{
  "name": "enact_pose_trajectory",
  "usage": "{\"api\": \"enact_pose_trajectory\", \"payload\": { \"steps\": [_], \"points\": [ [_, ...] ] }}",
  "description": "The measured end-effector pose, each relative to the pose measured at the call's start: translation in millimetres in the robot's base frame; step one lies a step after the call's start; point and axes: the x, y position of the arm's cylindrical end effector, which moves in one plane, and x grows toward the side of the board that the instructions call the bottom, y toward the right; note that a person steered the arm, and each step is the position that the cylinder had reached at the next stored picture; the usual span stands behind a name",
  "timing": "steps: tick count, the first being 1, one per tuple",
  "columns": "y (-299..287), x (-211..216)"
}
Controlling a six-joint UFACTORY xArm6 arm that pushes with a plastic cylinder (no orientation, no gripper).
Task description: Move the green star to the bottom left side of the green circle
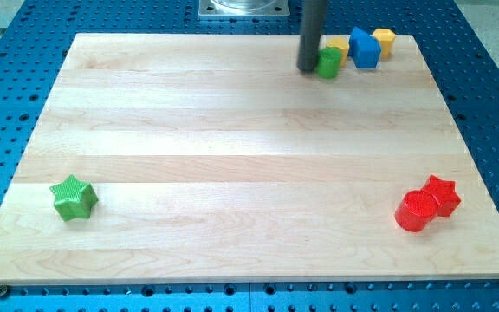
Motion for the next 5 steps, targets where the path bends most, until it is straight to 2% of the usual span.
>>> {"api": "enact_pose_trajectory", "payload": {
  "steps": [1, 2, 3, 4, 5],
  "points": [
    [6.7, 33.2],
    [-19.2, 142.0],
    [-112.7, 233.6],
    [-247.9, 288.8],
    [-362.7, 292.6]
  ]
}}
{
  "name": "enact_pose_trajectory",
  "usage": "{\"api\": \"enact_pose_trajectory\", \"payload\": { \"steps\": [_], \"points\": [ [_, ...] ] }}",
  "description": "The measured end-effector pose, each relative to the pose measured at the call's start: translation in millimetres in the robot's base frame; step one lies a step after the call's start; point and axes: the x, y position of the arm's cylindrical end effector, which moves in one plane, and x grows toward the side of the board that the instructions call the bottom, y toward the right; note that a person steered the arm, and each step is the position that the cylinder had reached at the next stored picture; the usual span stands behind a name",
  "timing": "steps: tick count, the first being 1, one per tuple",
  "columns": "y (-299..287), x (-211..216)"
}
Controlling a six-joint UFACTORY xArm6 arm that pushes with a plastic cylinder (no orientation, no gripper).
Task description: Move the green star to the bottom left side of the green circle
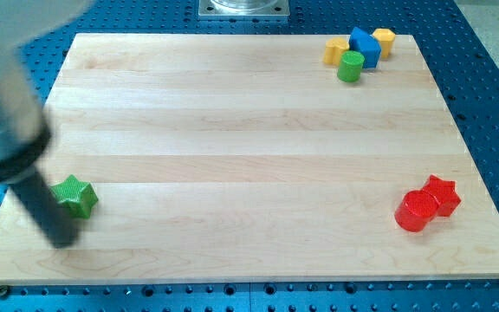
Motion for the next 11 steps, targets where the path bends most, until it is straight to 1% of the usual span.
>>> {"api": "enact_pose_trajectory", "payload": {
  "steps": [1, 2, 3, 4, 5, 6, 7, 8, 9, 10, 11],
  "points": [
    [56.9, -47.6],
    [140.2, -73.6],
    [149.9, -150.4],
    [146.2, -103.8],
    [75.9, -91.3],
    [85.9, -150.5],
    [187.5, -173.2],
    [125.1, -162.0],
    [169.6, -124.3],
    [235.5, -164.4],
    [255.1, -146.9]
  ]
}}
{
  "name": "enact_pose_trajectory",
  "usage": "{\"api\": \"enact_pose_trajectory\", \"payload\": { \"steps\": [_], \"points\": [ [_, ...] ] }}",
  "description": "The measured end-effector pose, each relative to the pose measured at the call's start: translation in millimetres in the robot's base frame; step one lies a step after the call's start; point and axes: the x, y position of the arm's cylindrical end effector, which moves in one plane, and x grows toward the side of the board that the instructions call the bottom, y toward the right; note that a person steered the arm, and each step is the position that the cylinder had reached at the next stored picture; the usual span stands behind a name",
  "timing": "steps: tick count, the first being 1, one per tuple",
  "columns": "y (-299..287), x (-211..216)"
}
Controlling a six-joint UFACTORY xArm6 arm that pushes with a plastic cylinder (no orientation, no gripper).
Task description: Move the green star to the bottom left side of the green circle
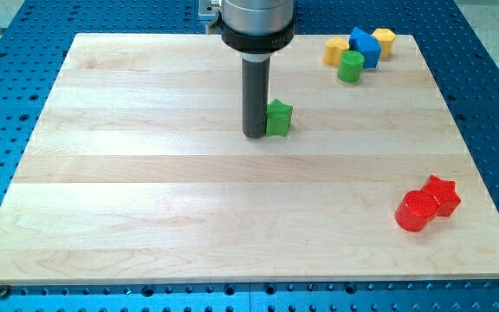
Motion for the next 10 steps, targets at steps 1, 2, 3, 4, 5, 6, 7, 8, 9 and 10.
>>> {"api": "enact_pose_trajectory", "payload": {
  "steps": [1, 2, 3, 4, 5, 6, 7, 8, 9, 10],
  "points": [
    [27.1, -22.8],
    [76.9, -68.5],
    [119.3, -64.2],
    [110.2, -36.8],
    [107.5, -58.2],
    [148.1, -75.2],
    [132.9, -75.1],
    [80.5, -65.5],
    [61.2, -105.8],
    [64.9, -96.3]
  ]
}}
